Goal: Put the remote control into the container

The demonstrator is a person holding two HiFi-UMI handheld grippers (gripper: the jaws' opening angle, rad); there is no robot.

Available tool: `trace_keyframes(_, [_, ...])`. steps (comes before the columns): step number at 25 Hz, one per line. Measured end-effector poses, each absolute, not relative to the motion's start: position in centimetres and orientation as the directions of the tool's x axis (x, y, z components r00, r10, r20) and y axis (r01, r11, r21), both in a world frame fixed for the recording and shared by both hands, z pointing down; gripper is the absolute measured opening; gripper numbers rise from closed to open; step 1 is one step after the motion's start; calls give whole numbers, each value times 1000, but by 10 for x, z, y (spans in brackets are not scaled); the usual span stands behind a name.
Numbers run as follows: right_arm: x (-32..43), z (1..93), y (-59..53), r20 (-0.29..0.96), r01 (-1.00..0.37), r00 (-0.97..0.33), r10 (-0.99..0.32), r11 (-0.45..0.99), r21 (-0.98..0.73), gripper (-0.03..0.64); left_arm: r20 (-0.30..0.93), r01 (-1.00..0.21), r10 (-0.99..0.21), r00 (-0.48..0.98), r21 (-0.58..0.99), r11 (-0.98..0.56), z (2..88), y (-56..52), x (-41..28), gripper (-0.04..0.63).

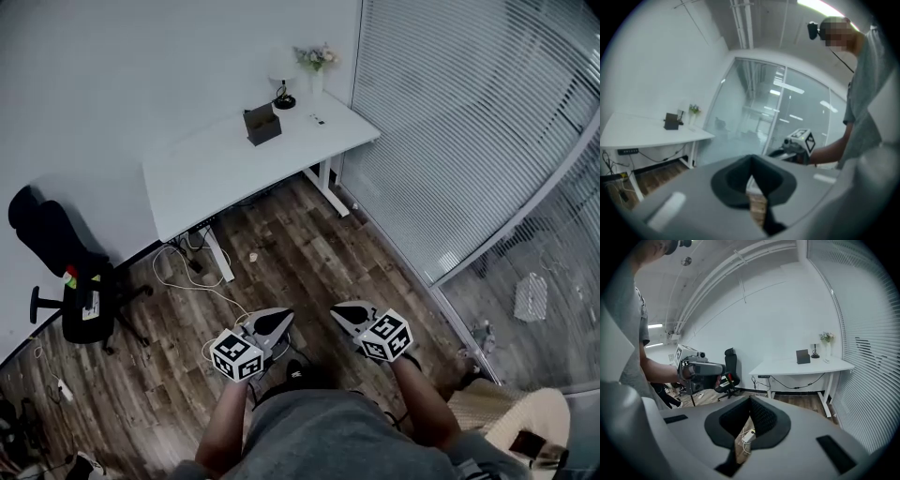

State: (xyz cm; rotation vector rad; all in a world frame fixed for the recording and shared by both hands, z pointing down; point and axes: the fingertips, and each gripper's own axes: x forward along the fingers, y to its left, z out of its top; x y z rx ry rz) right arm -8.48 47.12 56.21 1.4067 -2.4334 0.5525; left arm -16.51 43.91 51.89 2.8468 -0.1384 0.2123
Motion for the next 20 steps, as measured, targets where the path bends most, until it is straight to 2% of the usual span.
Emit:
trace_keyframes(11, [-82,572,417,412,-907,-420,-808,354,-230,17,157,-52,-8,988,277,-959,518,372,-174,-2])
trace_keyframes(20, [-95,582,386,450,-912,-411,-793,362,-194,17,174,-49,3,985,292,-955,523,341,-185,-2])
